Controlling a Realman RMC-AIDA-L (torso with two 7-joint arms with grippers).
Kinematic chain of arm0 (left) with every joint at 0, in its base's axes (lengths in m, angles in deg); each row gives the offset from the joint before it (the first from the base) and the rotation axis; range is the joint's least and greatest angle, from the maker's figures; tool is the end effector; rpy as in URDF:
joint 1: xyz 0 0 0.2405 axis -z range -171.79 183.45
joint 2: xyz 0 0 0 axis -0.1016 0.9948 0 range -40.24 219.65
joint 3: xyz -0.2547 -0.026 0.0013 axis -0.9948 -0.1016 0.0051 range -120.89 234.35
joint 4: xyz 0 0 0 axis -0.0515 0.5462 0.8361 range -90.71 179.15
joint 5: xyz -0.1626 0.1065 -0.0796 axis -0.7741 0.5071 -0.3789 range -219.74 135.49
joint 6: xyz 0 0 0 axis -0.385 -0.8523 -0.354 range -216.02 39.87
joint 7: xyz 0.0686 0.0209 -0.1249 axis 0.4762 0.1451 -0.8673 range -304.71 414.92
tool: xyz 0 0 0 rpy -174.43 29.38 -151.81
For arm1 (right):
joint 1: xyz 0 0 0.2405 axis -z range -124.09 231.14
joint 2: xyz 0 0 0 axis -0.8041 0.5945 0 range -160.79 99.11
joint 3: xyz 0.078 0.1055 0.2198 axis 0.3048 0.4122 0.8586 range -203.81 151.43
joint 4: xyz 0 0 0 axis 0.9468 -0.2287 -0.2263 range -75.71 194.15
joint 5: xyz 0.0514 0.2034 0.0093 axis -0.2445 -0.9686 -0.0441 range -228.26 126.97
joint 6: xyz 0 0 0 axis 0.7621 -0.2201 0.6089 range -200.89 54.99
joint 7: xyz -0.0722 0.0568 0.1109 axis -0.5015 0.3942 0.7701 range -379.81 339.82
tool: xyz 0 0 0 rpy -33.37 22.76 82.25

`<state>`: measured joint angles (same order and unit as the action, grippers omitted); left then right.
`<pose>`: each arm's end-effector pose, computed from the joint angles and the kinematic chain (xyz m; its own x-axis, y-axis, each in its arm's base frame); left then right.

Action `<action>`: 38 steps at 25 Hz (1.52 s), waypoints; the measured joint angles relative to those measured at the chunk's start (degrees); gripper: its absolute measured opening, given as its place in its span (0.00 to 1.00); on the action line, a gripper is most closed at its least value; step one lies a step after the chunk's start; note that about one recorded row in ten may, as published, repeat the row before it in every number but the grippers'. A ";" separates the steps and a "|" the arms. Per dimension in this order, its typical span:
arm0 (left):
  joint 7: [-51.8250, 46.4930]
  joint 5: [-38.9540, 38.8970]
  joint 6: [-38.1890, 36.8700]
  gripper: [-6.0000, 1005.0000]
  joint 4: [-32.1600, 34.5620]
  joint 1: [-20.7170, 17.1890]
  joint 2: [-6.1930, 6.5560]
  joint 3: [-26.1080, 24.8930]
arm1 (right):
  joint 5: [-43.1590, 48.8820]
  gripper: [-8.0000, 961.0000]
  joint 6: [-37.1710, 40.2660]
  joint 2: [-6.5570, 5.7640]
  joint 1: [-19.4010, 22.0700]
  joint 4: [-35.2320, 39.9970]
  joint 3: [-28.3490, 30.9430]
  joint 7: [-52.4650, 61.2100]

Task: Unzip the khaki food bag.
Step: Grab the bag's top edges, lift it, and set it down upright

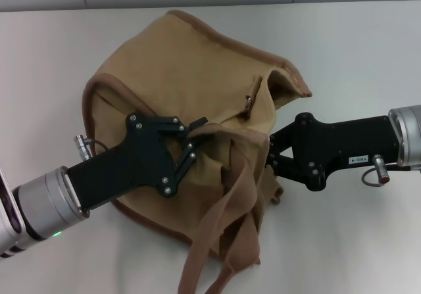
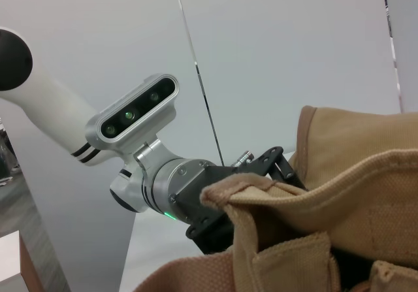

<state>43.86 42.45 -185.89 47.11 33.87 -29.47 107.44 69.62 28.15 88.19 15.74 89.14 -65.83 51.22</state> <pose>-0.2517 0.2562 -0.0600 0.6716 -0.3501 0.6529 0.0623 -0.8514 -0.5207 0.2204 0.3133 -0.0260 0.8406 -0.2279 -0.4913 -0.2035 -0.9736 0.1033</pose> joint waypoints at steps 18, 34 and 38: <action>-0.01 -0.34 -1.71 0.06 -0.68 -0.40 0.00 -1.25 | 0.54 0.03 -2.20 -0.05 -0.28 0.18 0.00 2.13; -0.02 -3.05 -3.74 0.06 -1.33 0.03 0.00 -1.56 | 4.24 0.06 -3.20 -0.40 -0.58 -0.13 -0.08 3.26; -0.39 -4.26 -4.20 0.06 -1.54 -0.30 0.00 -2.72 | 4.74 0.07 -3.93 -0.42 -0.36 -0.13 -0.09 3.51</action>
<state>43.47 38.19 -190.09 45.57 33.56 -29.47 104.73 74.35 24.22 87.77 15.38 89.01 -65.92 54.73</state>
